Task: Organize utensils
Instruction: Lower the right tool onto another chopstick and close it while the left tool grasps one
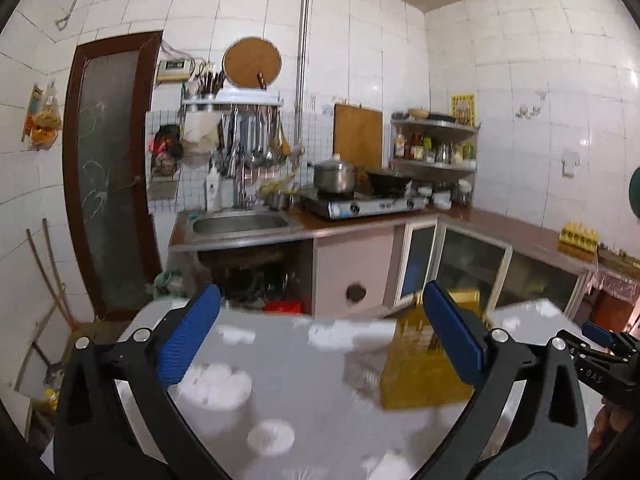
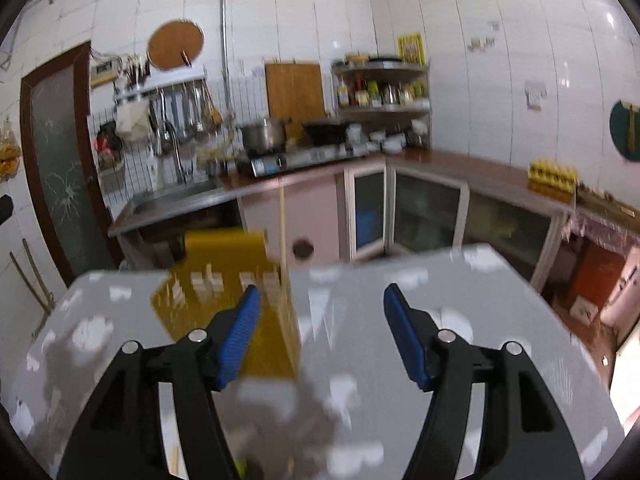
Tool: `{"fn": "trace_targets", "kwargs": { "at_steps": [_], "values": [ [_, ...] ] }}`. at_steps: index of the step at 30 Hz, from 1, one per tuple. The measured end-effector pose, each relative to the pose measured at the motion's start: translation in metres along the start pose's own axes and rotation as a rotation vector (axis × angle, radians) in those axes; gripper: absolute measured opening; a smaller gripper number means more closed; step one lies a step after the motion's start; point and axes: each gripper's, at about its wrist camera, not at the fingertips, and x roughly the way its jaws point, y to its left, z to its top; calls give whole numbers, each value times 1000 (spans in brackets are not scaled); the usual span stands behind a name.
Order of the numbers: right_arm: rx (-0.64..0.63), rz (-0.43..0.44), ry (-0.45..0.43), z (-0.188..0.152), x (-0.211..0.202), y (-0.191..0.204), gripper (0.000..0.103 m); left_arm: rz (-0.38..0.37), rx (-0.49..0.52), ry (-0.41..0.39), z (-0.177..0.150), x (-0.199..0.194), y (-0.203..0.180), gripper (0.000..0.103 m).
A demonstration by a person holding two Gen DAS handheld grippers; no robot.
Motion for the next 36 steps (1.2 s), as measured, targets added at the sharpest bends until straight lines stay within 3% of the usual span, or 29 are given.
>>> {"fn": "trace_targets", "kwargs": {
  "at_steps": [8,13,21,30,32,35,36],
  "values": [
    [10,-25,204,-87,13,-10,63,-10,12,237,-85,9,6,98],
    [-14,-26,289,-123,22,-4,63,-19,12,370,-132,19,2,98],
    [-53,-25,370,-143,28,9,63,-12,37,499,-176,30,-12,98],
    [-82,-66,406,-149,34,26,62,-10,53,555,-195,39,-17,98],
    [-70,-67,406,-147,36,27,56,-15,55,564,-197,41,-17,98],
    [-52,-55,418,-141,43,27,34,-17,48,572,-198,42,-17,98],
    [-48,-53,420,-140,46,27,32,-17,46,575,-199,43,-18,98]
  ]
}}
